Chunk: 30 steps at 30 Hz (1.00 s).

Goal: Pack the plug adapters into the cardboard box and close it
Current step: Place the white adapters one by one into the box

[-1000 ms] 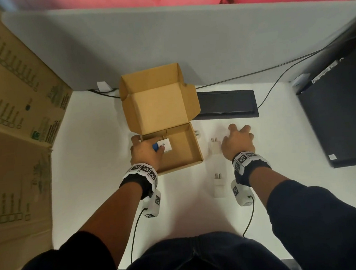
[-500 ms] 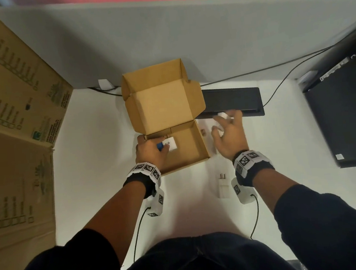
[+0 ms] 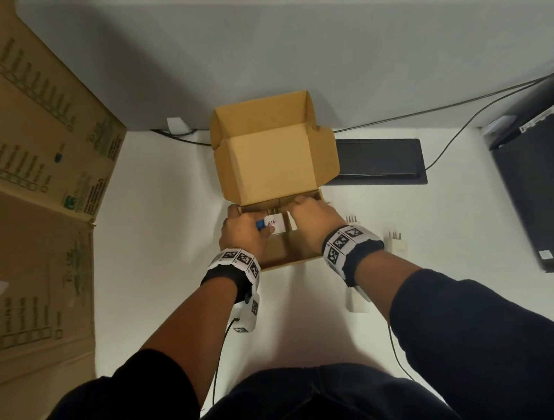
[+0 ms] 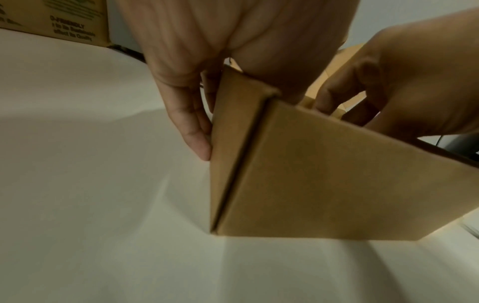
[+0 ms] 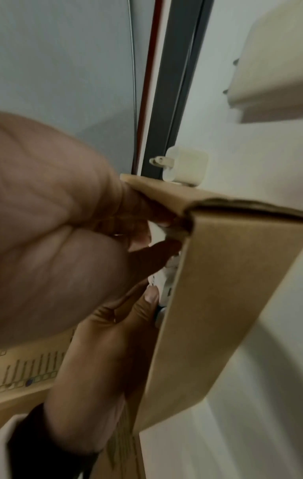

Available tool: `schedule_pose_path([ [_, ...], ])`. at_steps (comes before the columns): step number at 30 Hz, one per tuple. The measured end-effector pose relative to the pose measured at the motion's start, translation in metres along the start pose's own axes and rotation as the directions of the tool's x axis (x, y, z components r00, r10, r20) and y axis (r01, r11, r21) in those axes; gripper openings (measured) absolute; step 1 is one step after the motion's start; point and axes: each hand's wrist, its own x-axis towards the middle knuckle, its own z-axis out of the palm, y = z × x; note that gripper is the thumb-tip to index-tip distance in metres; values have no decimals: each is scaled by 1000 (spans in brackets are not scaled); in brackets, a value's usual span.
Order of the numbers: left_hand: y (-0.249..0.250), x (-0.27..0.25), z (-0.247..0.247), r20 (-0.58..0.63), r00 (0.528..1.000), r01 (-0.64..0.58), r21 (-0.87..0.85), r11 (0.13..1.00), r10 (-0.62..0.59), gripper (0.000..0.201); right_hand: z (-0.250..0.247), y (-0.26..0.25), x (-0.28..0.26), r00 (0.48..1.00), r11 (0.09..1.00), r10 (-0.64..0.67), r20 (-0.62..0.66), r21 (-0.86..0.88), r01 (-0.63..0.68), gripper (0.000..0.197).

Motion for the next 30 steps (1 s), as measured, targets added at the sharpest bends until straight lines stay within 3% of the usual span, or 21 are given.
schedule_pose_path([
  [14,-1,-3,-5,4,998,-59,-4,998,59,31,16,9,5,999,988,30,-20,149,-27,31],
  [16,0,-6,-5,-9,997,-70,3,998,70,28,15,14,1,997,988,11,-73,152,0,29],
  [20,1,-15,-9,-39,994,-102,72,992,105,26,7,34,-21,949,978,-9,-315,193,74,20],
  [24,7,-25,-16,-26,997,-62,189,980,68,24,3,71,-50,897,963,181,-404,260,-78,20],
  [30,22,-48,-13,-52,997,-26,358,933,48,37,21,113,-94,874,911,396,-282,240,-335,26],
])
